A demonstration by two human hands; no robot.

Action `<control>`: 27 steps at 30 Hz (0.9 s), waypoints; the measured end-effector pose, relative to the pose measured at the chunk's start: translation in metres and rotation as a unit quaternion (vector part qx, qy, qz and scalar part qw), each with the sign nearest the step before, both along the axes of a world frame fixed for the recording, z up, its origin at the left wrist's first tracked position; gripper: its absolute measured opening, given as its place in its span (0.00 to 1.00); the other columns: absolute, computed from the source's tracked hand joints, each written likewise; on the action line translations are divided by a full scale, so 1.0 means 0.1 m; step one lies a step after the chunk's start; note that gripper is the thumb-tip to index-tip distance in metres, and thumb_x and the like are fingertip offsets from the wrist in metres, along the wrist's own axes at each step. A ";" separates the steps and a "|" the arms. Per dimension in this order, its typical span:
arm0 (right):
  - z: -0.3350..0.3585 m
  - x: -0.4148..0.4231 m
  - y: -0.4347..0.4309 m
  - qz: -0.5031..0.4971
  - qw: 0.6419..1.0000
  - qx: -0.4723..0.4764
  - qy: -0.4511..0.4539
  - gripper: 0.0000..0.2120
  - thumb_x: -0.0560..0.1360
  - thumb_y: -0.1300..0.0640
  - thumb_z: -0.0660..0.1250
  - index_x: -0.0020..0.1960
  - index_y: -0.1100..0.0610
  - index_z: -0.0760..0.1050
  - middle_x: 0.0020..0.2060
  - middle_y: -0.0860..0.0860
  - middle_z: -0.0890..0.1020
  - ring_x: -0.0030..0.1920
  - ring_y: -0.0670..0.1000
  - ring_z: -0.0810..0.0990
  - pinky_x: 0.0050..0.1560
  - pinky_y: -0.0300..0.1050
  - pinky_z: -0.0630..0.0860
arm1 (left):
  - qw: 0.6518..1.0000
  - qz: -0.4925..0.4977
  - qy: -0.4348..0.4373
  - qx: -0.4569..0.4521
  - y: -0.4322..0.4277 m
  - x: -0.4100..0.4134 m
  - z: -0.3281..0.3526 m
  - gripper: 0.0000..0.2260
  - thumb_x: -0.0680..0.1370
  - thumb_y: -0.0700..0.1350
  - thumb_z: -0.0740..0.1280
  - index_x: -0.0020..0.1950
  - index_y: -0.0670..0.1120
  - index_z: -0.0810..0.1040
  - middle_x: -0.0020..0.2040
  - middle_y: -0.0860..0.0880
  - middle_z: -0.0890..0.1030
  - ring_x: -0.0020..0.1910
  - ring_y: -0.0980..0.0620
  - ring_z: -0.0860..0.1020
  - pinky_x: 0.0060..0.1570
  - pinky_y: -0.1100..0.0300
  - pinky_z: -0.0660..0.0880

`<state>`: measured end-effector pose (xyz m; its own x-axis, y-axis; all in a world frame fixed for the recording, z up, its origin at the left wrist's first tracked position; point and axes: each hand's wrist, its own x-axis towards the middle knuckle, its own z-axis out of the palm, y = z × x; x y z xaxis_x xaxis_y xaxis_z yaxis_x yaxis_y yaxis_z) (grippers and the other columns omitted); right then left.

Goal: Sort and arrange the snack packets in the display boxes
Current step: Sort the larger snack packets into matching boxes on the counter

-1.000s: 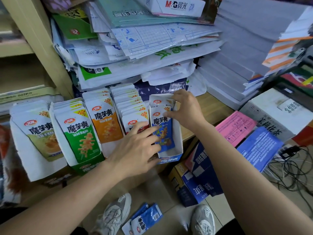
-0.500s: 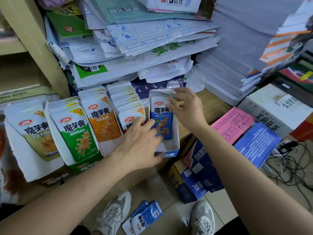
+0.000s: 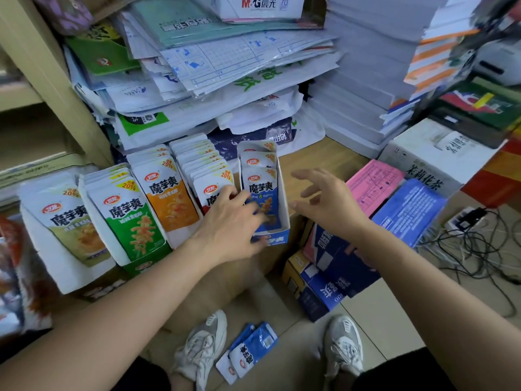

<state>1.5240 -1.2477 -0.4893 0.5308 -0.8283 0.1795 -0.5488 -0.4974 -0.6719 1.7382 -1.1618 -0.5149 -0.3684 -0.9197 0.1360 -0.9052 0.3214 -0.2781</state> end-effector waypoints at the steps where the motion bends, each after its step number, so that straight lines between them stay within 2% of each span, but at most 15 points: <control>1: -0.01 -0.05 0.08 0.007 1.000 0.009 0.011 0.27 0.74 0.56 0.75 0.71 0.51 0.73 0.62 0.47 0.76 0.50 0.43 0.81 0.50 0.44 0.82 | 1.000 -0.005 0.006 -0.004 0.00 0.01 0.00 0.26 0.76 0.67 0.55 0.58 0.52 0.83 0.52 0.52 0.84 0.59 0.48 0.75 0.60 0.47 0.64; 4: -0.06 -0.18 0.33 0.005 0.999 0.011 0.031 0.20 0.75 0.57 0.74 0.66 0.53 0.77 0.54 0.43 0.80 0.45 0.36 0.81 0.47 0.35 0.80 | 0.996 -0.042 0.052 -0.053 0.09 0.03 0.00 0.20 0.76 0.62 0.65 0.56 0.50 0.85 0.55 0.51 0.84 0.62 0.47 0.77 0.61 0.46 0.65; 5: -0.11 -0.22 0.42 -0.005 0.999 0.014 0.035 0.16 0.76 0.57 0.74 0.63 0.52 0.79 0.50 0.43 0.82 0.44 0.36 0.81 0.47 0.36 0.81 | 0.991 -0.062 0.085 -0.085 0.15 0.02 0.01 0.16 0.75 0.58 0.68 0.55 0.49 0.85 0.55 0.51 0.85 0.61 0.47 0.78 0.60 0.46 0.67; 8: -0.36 -0.34 0.67 -0.022 0.997 0.051 0.046 0.07 0.76 0.55 0.73 0.54 0.51 0.83 0.44 0.42 0.84 0.45 0.41 0.82 0.47 0.41 0.81 | 0.964 -0.132 0.174 -0.149 0.46 -0.06 -0.03 0.10 0.75 0.52 0.72 0.49 0.47 0.86 0.47 0.51 0.84 0.48 0.48 0.80 0.50 0.51 0.72; 10: -0.62 -0.39 0.82 -0.013 0.995 0.070 0.070 0.05 0.75 0.56 0.73 0.51 0.51 0.83 0.43 0.42 0.84 0.43 0.42 0.82 0.47 0.41 0.79 | 0.961 -0.143 0.217 -0.090 0.72 -0.15 -0.24 0.07 0.75 0.50 0.72 0.46 0.48 0.85 0.41 0.51 0.83 0.42 0.50 0.78 0.43 0.54 0.72; 12: -0.97 -0.41 0.97 0.008 0.986 0.100 0.132 0.05 0.74 0.57 0.73 0.49 0.51 0.83 0.42 0.41 0.82 0.42 0.43 0.80 0.45 0.39 0.75 | 0.965 -0.094 0.243 0.028 0.93 -0.24 -0.63 0.08 0.75 0.52 0.69 0.44 0.50 0.85 0.38 0.53 0.82 0.39 0.50 0.78 0.40 0.55 0.74; 13: -1.16 -0.40 1.03 0.018 0.979 0.120 0.167 0.04 0.74 0.57 0.72 0.48 0.51 0.83 0.41 0.42 0.82 0.42 0.45 0.80 0.45 0.41 0.75 | 0.960 -0.054 0.256 0.098 1.02 -0.28 -0.86 0.09 0.74 0.54 0.67 0.44 0.51 0.84 0.38 0.53 0.82 0.40 0.49 0.79 0.41 0.54 0.76; 15: -1.56 -0.39 1.15 0.034 0.958 0.168 0.230 0.03 0.74 0.57 0.70 0.45 0.50 0.81 0.42 0.46 0.83 0.44 0.50 0.81 0.46 0.45 0.77 | 0.928 0.041 0.279 0.243 1.16 -0.37 -1.30 0.10 0.75 0.54 0.67 0.46 0.51 0.84 0.40 0.53 0.83 0.43 0.48 0.80 0.45 0.53 0.77; 17: -1.93 -0.38 1.25 0.057 0.932 0.212 0.289 0.03 0.76 0.55 0.69 0.49 0.49 0.81 0.47 0.48 0.83 0.48 0.51 0.81 0.48 0.44 0.77 | 0.891 0.133 0.278 0.333 1.27 -0.41 -1.74 0.08 0.76 0.54 0.69 0.49 0.52 0.84 0.44 0.53 0.85 0.47 0.49 0.81 0.47 0.57 0.75; 20: -2.42 -0.34 1.31 0.077 0.903 0.253 0.339 0.07 0.77 0.52 0.69 0.54 0.49 0.80 0.54 0.49 0.82 0.53 0.50 0.80 0.51 0.44 0.76 | 0.839 0.258 0.293 0.380 1.41 -0.46 -2.42 0.09 0.75 0.53 0.70 0.52 0.54 0.84 0.50 0.53 0.86 0.52 0.49 0.83 0.47 0.58 0.75; 23: -2.87 -0.28 1.36 0.070 0.882 0.283 0.370 0.10 0.77 0.50 0.70 0.57 0.49 0.80 0.56 0.49 0.81 0.58 0.52 0.79 0.57 0.45 0.74 | 0.787 0.350 0.349 0.368 1.47 -0.51 -3.07 0.13 0.74 0.51 0.72 0.58 0.51 0.83 0.54 0.48 0.85 0.55 0.45 0.82 0.52 0.53 0.77; 25: -3.15 -0.24 1.41 0.041 0.870 0.338 0.358 0.12 0.77 0.50 0.70 0.59 0.49 0.79 0.56 0.50 0.80 0.57 0.52 0.79 0.58 0.44 0.76 | 0.773 0.376 0.365 0.356 1.49 -0.53 -3.47 0.22 0.73 0.51 0.74 0.66 0.50 0.79 0.57 0.46 0.82 0.57 0.43 0.81 0.54 0.51 0.77; 27: -3.40 -0.23 1.46 0.021 0.863 0.381 0.331 0.16 0.76 0.51 0.71 0.63 0.48 0.76 0.58 0.51 0.79 0.57 0.52 0.80 0.59 0.45 0.77 | 0.785 0.389 0.349 0.332 1.54 -0.53 -3.84 0.30 0.70 0.56 0.75 0.70 0.52 0.74 0.59 0.47 0.79 0.58 0.44 0.79 0.53 0.50 0.77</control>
<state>1.5015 -1.1017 -0.8294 0.3407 -0.5488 -0.7634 -0.9303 -0.0792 -0.3582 1.6853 -1.0076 -0.8986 0.2912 -0.7830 -0.5497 -0.7570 -0.5399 0.3680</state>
